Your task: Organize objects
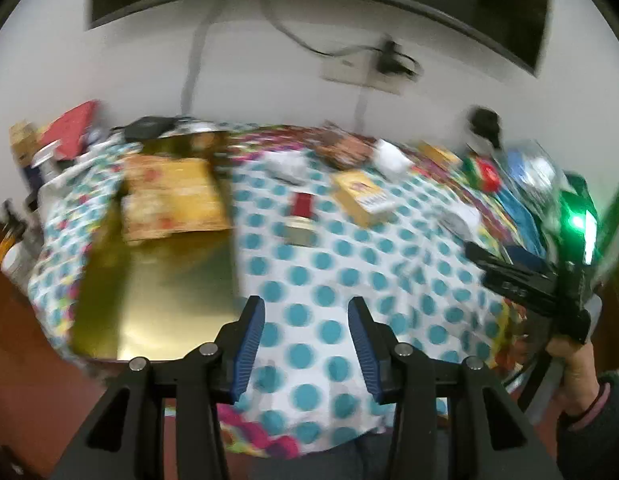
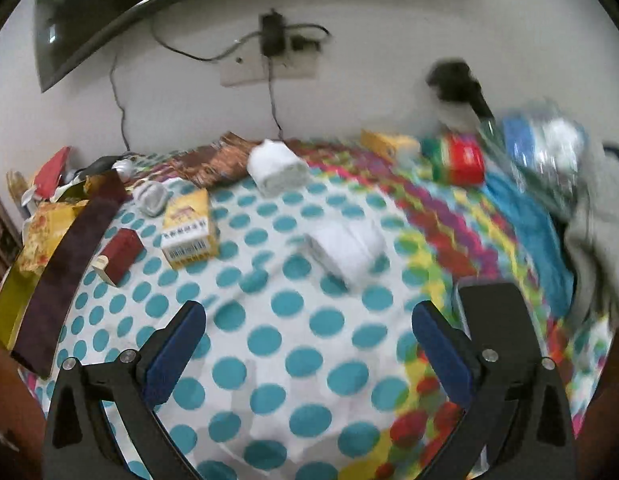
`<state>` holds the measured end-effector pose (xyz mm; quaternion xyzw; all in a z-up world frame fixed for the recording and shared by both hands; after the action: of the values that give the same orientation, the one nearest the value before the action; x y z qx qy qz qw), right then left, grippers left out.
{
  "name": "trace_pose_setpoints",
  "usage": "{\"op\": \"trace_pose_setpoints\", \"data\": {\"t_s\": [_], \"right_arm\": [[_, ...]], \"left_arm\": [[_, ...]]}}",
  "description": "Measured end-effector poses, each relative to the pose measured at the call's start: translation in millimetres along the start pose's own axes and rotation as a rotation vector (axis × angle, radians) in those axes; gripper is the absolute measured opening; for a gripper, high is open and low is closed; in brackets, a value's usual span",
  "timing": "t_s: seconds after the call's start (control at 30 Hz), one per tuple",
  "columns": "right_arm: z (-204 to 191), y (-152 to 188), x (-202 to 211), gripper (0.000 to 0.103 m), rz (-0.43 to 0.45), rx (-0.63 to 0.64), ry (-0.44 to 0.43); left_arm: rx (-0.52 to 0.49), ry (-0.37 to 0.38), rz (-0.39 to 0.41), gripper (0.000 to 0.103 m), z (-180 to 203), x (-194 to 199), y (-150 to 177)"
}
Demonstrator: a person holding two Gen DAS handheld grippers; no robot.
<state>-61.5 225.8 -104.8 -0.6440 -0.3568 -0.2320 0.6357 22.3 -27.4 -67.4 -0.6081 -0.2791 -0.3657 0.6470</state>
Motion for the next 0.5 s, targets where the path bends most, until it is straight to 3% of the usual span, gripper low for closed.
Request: {"op": "trace_pose_setpoints", "data": {"t_s": [0.17, 0.27, 0.37, 0.5], "right_arm": [[-7.0, 18.3, -6.5, 0.103, 0.008, -0.019, 0.081], [-7.6, 19.6, -18.6, 0.103, -0.032, -0.032, 0.101], [-3.6, 28.3, -30.9, 0.103, -0.097, -0.06, 0.092], [-10.4, 36.4, -26.2, 0.103, -0.084, 0.002, 0.123]], "left_arm": [[-0.044, 0.0, -0.048, 0.044, 25.0, -35.1, 5.5], [-0.016, -0.005, -0.11, 0.044, 21.8, -55.0, 7.0], [0.025, 0.009, -0.122, 0.044, 16.7, -64.9, 9.6], [0.024, -0.009, -0.135, 0.044, 12.5, -72.5, 13.7]]}}
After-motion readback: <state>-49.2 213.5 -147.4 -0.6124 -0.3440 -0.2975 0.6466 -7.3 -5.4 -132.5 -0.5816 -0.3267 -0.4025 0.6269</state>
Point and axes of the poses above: each gripper's, at about its wrist camera, not at the fingertips, and x roughly against the way its jaws point, z to its right, y to its underside, the point moved 6 cm from there along -x, roughly the way its jaws point, and after that the axes turned 5 degrees about -z, right-handed, at the moved point
